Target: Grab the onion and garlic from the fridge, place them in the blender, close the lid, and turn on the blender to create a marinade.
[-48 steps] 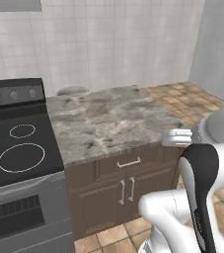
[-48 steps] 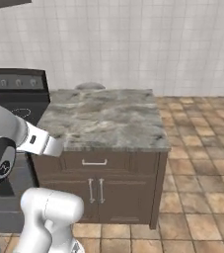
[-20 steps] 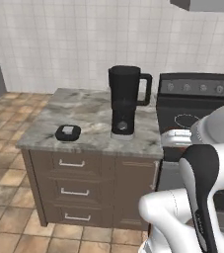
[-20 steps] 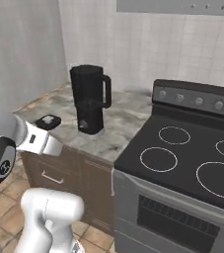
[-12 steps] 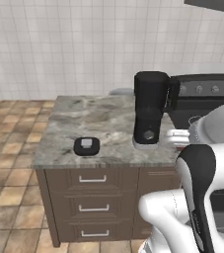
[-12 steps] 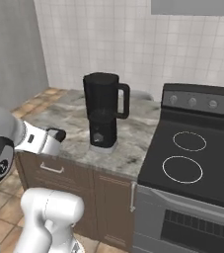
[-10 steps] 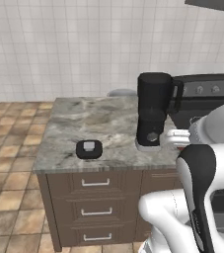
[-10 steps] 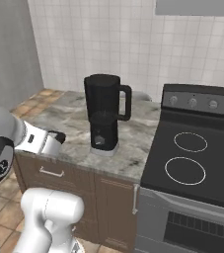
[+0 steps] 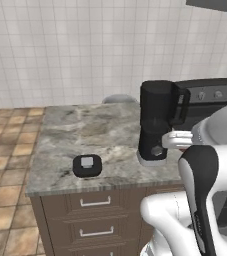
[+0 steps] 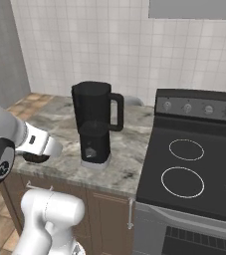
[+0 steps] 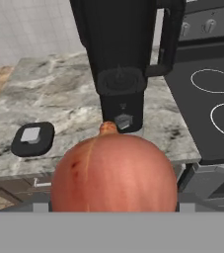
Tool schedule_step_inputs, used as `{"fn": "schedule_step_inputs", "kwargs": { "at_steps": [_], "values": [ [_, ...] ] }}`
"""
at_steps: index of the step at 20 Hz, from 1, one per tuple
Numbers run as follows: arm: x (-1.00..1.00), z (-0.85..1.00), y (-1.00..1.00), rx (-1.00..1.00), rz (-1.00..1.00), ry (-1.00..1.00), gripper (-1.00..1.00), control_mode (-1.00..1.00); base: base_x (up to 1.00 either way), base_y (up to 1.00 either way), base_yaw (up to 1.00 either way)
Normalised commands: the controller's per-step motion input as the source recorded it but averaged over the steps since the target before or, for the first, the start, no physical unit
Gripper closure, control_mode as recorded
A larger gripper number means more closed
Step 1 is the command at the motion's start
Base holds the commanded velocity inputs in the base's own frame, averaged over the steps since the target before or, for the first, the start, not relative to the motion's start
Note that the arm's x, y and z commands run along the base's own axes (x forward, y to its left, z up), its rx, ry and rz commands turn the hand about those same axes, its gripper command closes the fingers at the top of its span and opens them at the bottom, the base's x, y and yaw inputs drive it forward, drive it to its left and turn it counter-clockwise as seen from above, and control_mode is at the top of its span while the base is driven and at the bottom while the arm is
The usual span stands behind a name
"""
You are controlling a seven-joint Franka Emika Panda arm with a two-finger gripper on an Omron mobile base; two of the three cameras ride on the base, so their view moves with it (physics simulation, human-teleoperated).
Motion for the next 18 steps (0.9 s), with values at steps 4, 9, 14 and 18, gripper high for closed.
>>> {"fn": "schedule_step_inputs", "kwargs": {
  "at_steps": [4, 9, 14, 18],
  "values": [
    [-0.02, 0.16, -0.1, 0.0, 0.0, -0.02, 1.0, -1.0, 0.0, -0.01, 0.0],
    [0.08, 0.89, -0.42, 0.0, 0.0, -0.1, 1.0, -1.0, 0.0, 0.0, 0.0],
    [0.54, 1.0, -0.24, 0.0, 0.0, -0.13, 1.0, -1.0, 0.0, 0.0, 0.0],
    [0.62, 0.96, -0.02, 0.0, 0.0, -0.02, 1.0, -1.0, 0.0, 0.0, 0.0]
  ]
}}
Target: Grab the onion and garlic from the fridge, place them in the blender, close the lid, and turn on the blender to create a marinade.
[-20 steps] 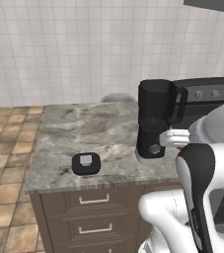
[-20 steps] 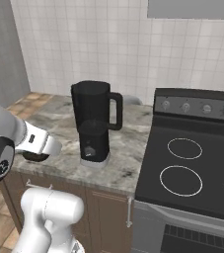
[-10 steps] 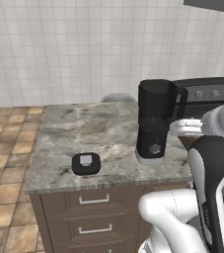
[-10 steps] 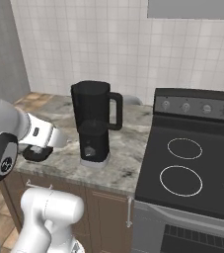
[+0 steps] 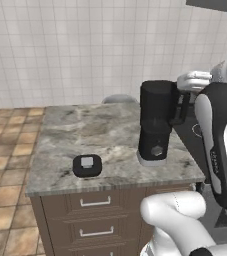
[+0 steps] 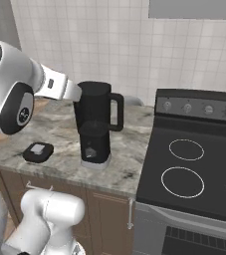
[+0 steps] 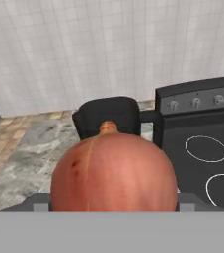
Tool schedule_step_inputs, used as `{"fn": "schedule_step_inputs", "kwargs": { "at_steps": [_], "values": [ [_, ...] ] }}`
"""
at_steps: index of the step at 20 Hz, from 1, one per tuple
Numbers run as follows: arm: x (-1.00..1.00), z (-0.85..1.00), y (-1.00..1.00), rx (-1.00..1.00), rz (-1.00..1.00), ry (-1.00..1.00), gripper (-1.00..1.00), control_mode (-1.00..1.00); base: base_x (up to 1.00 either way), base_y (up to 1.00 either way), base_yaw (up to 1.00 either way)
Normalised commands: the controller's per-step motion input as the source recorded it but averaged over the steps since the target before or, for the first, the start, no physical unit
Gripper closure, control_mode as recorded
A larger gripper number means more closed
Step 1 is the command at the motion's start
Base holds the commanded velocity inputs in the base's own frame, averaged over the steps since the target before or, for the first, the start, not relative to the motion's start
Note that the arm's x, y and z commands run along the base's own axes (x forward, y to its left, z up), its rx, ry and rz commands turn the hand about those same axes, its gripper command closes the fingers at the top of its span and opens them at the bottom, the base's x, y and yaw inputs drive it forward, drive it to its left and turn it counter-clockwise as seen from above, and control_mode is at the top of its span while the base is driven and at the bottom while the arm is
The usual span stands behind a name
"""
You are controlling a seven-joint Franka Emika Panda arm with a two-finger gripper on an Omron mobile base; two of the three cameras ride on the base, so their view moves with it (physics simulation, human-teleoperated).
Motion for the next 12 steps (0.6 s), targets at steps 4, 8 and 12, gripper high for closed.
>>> {"fn": "schedule_step_inputs", "kwargs": {
  "at_steps": [4, 8, 12],
  "values": [
    [0.74, 0.33, 0.0, 0.0, 0.0, 0.06, 1.0, -1.0, 0.0, 0.0, 0.0],
    [0.92, -0.32, 0.0, 0.0, 0.0, 0.21, 1.0, -1.0, 0.0, 0.0, 0.0],
    [0.97, -0.75, 0.0, 0.0, 0.02, 0.23, 1.0, -1.0, 0.0, 0.0, 0.0]
  ]
}}
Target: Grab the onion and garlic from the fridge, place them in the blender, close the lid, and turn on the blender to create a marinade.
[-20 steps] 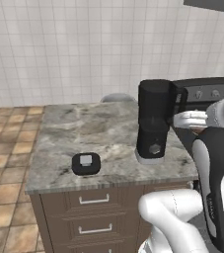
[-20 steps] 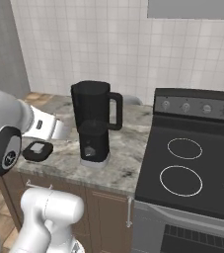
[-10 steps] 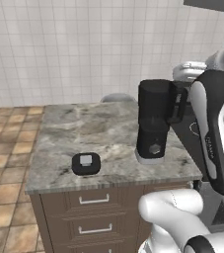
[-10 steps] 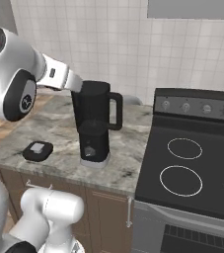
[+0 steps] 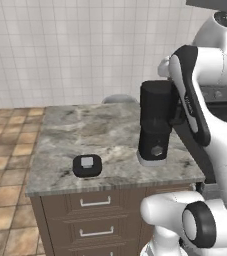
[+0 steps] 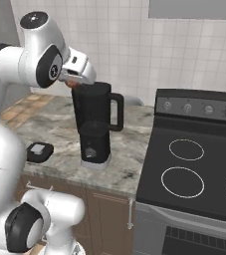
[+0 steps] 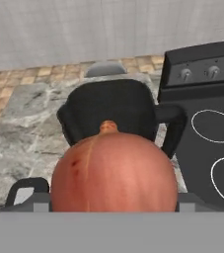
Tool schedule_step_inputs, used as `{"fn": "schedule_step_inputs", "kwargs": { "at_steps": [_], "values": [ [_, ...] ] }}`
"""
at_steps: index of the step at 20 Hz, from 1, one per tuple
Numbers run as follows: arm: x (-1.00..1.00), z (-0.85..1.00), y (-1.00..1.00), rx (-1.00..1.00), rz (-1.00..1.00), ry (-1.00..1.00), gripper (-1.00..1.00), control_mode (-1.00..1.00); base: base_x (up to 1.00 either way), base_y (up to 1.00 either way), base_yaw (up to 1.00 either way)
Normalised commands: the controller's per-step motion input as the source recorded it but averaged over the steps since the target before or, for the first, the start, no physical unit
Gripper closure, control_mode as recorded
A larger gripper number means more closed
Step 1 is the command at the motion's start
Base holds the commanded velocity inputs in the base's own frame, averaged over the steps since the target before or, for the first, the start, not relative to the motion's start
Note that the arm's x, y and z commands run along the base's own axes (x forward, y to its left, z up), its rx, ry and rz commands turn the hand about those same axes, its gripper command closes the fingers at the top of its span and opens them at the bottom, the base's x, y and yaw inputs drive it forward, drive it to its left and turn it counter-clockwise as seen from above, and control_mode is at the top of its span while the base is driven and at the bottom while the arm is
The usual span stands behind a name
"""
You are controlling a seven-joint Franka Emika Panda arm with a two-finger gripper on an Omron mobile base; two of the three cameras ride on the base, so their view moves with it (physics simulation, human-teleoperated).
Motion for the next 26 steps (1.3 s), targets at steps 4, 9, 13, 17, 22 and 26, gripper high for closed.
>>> {"fn": "schedule_step_inputs", "kwargs": {
  "at_steps": [4, 9, 13, 17, 22, 26],
  "values": [
    [0.99, -0.56, 0.0, 0.0, 0.01, 0.25, 1.0, -1.0, 0.0, 0.0, 0.0],
    [0.72, -0.42, -0.01, 0.0, 0.03, 0.21, 1.0, -1.0, 0.0, 0.0, 0.0],
    [0.33, -0.65, 0.0, -0.02, 0.03, 0.16, 1.0, -1.0, 0.0, 0.0, 0.0],
    [0.07, -0.78, 0.0, -0.05, 0.01, 0.12, 1.0, -1.0, 0.0, 0.0, 0.0],
    [0.22, -0.47, -0.01, -0.02, 0.01, 0.08, 1.0, -1.0, 0.0, 0.0, 0.0],
    [0.12, -0.3, -0.09, 0.0, 0.0, 0.0, 1.0, -1.0, 0.0, 0.0, 0.0]
  ]
}}
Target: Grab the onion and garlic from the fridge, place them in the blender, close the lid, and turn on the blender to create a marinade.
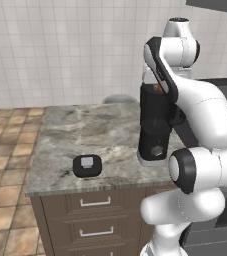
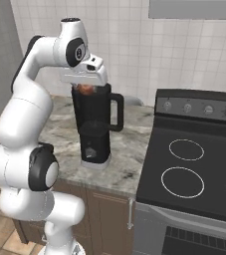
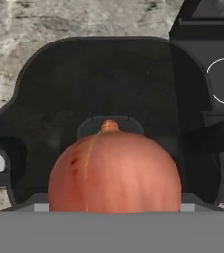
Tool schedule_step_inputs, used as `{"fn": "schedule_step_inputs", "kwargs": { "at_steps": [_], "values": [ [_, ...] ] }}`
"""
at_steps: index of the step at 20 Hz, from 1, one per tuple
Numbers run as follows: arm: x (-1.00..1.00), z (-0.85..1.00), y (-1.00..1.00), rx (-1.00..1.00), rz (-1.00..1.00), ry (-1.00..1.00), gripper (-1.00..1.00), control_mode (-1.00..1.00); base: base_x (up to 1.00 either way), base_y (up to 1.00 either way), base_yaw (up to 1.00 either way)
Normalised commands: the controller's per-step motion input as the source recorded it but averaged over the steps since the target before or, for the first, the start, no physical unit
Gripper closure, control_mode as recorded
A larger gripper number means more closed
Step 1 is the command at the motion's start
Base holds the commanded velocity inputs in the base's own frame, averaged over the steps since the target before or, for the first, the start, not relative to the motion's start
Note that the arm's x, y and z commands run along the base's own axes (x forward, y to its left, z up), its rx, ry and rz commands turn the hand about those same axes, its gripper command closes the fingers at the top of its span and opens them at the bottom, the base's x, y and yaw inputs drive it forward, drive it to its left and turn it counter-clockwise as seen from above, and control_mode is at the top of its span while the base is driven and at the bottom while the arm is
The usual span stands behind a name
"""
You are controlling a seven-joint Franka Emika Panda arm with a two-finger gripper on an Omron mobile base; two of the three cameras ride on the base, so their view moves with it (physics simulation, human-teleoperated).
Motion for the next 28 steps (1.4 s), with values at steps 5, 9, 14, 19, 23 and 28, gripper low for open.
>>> {"fn": "schedule_step_inputs", "kwargs": {
  "at_steps": [5, 9, 14, 19, 23, 28],
  "values": [
    [-0.11, -0.19, -0.03, 0.0, 0.07, -0.17, 1.0, -1.0, 0.0, 0.0, 0.0],
    [0.03, -0.5, 0.0, 0.0, 0.06, -0.06, 1.0, -1.0, 0.0, 0.0, 0.0],
    [0.01, -0.93, 0.0, 0.0, 0.06, 0.04, 1.0, -1.0, 0.0, 0.0, 0.0],
    [-0.05, -0.7, 0.0, 0.0, 0.05, 0.05, -1.0, -1.0, 0.0, 0.0, 0.0],
    [-0.26, -0.15, 0.02, 0.0, 0.04, -0.01, -1.0, -1.0, 0.0, 0.0, 0.0],
    [-0.06, 0.0, 0.0, 0.0, 0.03, -0.02, -1.0, -1.0, 0.0, 0.0, 0.0]
  ]
}}
